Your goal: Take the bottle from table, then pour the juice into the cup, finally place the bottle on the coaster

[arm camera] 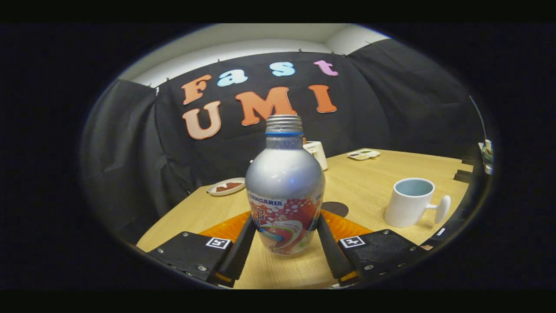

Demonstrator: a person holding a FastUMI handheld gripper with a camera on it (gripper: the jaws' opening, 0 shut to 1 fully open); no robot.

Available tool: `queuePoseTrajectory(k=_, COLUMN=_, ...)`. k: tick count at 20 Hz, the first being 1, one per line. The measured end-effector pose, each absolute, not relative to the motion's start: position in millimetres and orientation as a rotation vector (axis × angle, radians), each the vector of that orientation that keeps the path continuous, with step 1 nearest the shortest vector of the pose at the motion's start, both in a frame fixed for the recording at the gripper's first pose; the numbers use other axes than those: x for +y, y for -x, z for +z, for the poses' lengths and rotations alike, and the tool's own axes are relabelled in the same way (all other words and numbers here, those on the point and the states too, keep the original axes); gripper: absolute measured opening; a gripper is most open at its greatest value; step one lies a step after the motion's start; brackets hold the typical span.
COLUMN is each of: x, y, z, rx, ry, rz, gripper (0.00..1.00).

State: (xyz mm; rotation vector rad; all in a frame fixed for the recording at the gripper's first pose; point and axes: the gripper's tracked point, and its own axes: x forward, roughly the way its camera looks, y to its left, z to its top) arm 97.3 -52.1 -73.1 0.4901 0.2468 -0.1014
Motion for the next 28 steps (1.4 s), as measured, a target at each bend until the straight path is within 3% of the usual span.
queuePoseTrajectory(k=28, x=-96.8, y=-142.2, z=-88.8, rx=0.231, ry=-1.467, rz=-0.303, gripper=0.76)
